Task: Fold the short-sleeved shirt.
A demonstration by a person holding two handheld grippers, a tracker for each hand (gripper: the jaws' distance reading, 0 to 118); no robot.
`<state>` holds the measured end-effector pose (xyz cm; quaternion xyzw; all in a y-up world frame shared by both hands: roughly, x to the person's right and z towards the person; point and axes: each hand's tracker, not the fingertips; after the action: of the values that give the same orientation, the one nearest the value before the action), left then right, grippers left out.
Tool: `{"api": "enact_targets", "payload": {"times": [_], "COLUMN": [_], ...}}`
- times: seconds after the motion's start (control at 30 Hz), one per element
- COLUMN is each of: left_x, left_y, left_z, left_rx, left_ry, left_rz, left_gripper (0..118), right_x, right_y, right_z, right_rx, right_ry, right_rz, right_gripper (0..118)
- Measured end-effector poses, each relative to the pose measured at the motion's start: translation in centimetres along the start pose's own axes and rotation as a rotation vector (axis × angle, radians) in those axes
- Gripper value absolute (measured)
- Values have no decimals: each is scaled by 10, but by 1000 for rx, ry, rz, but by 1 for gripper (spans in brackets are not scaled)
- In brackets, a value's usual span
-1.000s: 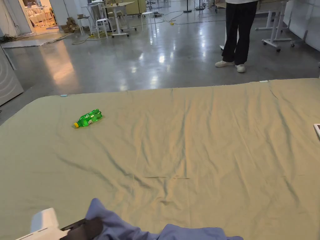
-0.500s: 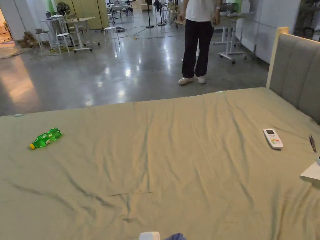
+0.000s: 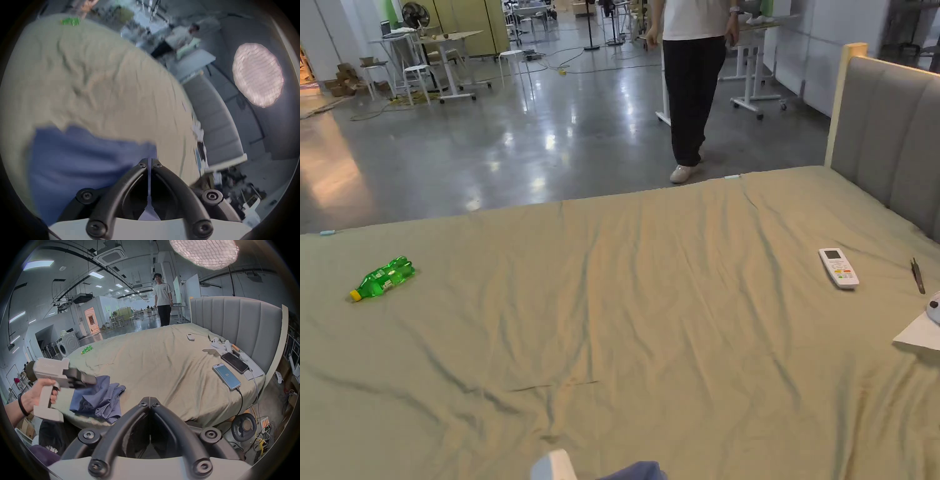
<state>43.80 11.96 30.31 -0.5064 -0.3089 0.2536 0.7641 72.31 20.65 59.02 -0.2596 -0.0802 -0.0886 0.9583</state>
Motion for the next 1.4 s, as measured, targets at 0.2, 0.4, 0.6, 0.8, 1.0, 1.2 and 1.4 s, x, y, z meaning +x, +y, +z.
{"api": "enact_targets", "payload": {"times": [0.2, 0.4, 0.6, 0.8, 1.0, 1.2, 1.4], "left_x": [3, 18, 22, -14, -51, -87, -129], "left_y": [-45, -31, -23, -30, -46, -53, -35], "left_z": [-58, -47, 46, 137, 185, 191, 156], "left_rx": [-75, -98, 83, 230, 335, 359, 261], "left_ry": [41, 43, -141, -57, 60, 13, -129], "left_rz": [-88, -117, -161, -126, -42, 47, 166], "left_gripper": [0, 0, 0, 0, 11, 113, 112], "right_x": [3, -4, -21, -73, -118, -119, -112], "right_y": [-3, -8, -8, 4, 20, -9, -7], "right_z": [6, 1, -23, -92, -175, -241, -234], "right_rx": [-22, -52, -102, -204, -311, -542, -540], "right_ry": [-33, -12, 88, 281, 363, 291, 297], "right_rz": [15, 19, 14, 94, 119, 169, 113], "right_gripper": [0, 0, 0, 0, 0, 0, 0]}}
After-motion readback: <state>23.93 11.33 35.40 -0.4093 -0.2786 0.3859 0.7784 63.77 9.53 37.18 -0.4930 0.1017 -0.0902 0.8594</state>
